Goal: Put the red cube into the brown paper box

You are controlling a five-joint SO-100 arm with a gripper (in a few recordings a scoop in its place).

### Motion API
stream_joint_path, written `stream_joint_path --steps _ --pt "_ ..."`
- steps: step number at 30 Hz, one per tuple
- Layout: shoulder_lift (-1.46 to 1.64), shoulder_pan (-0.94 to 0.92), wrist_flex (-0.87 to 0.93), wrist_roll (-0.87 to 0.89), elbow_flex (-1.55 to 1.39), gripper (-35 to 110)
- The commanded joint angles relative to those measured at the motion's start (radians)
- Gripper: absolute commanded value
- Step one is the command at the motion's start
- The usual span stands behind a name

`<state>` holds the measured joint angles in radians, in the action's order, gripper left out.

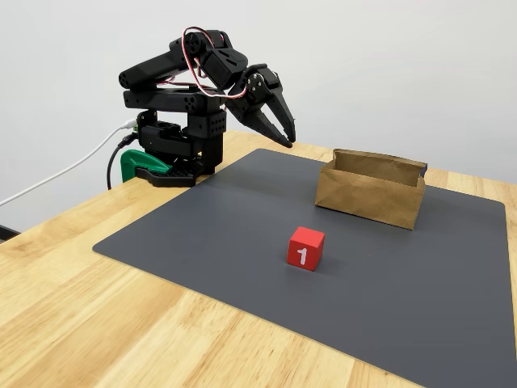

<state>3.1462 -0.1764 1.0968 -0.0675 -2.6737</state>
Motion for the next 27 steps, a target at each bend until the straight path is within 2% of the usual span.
stream_joint_path --steps 1,27 --pt "-0.003 -0.008 0.005 -0.006 0.002 0" --pt "-0.003 0.018 0.005 -0.040 0.002 0"
